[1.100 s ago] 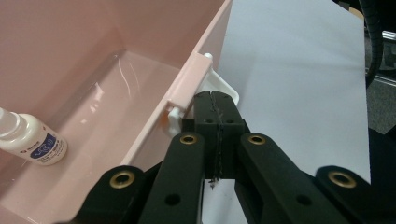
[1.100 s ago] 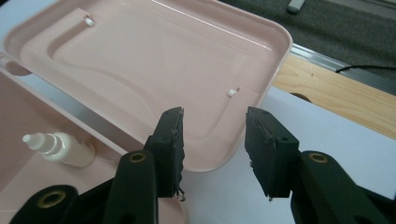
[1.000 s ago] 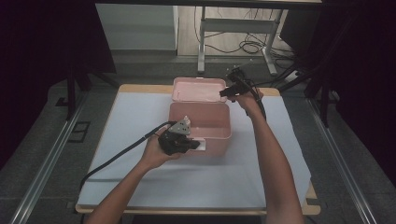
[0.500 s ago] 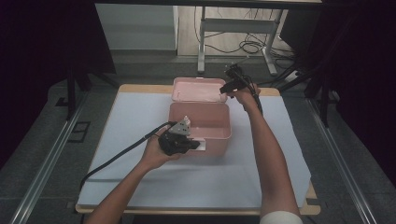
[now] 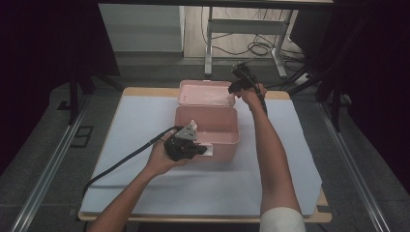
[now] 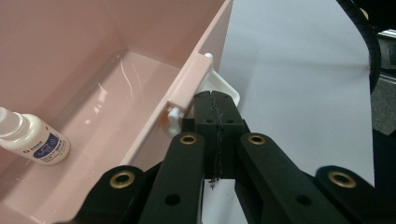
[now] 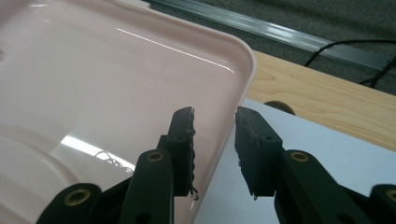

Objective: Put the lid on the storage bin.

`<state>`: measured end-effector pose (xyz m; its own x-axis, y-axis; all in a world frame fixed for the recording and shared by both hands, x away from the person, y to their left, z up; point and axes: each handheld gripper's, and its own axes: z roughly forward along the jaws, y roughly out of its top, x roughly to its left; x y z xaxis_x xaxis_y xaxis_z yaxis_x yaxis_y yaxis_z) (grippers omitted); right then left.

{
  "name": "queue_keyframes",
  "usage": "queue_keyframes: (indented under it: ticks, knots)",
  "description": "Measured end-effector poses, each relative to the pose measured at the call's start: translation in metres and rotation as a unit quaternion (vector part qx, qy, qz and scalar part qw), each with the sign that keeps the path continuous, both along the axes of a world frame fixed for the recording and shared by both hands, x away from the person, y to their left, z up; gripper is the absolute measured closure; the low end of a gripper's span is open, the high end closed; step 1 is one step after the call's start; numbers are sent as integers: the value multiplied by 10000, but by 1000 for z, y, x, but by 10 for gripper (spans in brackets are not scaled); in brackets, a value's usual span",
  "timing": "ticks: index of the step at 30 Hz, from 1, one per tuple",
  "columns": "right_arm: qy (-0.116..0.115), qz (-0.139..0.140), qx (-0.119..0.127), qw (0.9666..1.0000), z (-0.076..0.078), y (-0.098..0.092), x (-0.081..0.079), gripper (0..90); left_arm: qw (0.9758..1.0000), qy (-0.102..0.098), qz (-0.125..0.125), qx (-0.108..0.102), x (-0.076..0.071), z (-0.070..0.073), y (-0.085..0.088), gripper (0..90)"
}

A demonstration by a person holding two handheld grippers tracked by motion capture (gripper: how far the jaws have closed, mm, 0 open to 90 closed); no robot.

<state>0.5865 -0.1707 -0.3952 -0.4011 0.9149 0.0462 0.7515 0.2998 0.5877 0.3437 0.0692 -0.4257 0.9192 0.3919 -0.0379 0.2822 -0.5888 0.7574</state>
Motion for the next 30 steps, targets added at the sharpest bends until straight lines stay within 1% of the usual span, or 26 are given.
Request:
queue_keyframes:
  ticks: [2, 7, 9, 10, 12, 16, 18, 20, 21, 23, 24, 25, 26, 27, 28, 30]
  knots:
    - [74, -23, -21, 10000, -3, 1, 3, 682, 10000, -2, -4, 0, 0, 0, 0, 900]
    - [117, -151, -32, 9998, -7, 2, 8, 708, 10000, -23, 1, 7, 0, 0, 0, 900]
    - [174, -180, -47, 9997, -8, 0, 9, 724, 10000, -31, 6, 7, 0, 0, 0, 900]
    - [231, -179, -3, 9996, -9, -1, 10, 734, 10000, -33, 8, 10, 0, 0, 0, 900]
    - [287, -233, 64, 9993, -10, -3, 11, 742, 10000, -34, 15, 10, 0, 0, 0, 900]
    - [311, -271, -1, 9991, -11, -2, 11, 779, 10000, -34, 18, 9, 0, 0, 0, 900]
    - [343, -268, 9, 9991, -11, -3, 11, 789, 10000, -40, 22, 11, -1, 0, 0, 900]
    - [304, -281, -35, 9991, -11, -1, 10, 801, 10000, -42, 20, 9, 0, 0, 0, 900]
    - [275, -284, -73, 9992, -10, 0, 9, 823, 10000, -41, 21, 8, 0, 0, 0, 900]
    - [115, -259, -156, 9995, -5, 2, 6, 859, 10000, -42, 18, 7, 0, 0, 0, 900]
    - [42, -243, -201, 9995, -2, 3, 5, 900, 10000, -42, 17, 5, 0, 0, 0, 900]
    - [-15, -174, -141, 9997, 0, 3, 3, 900, 10000, -36, 18, 5, 0, 0, 0, 900]
    - [48, -77, -138, 9999, 2, 4, 2, 900, 10000, -42, 20, 7, -1, 0, 0, 900]
    - [64, -44, -173, 9998, 2, 6, 1, 900, 10000, -37, 22, 6, -1, 0, 0, 900]
    - [67, -33, -254, 9996, 2, 8, 1, 900, 10000, -35, 25, 7, -1, 0, 0, 900]
    - [6, -108, -258, 9996, 2, 9, 0, 900, 10000, -39, 32, 15, -1, 0, 0, 900]
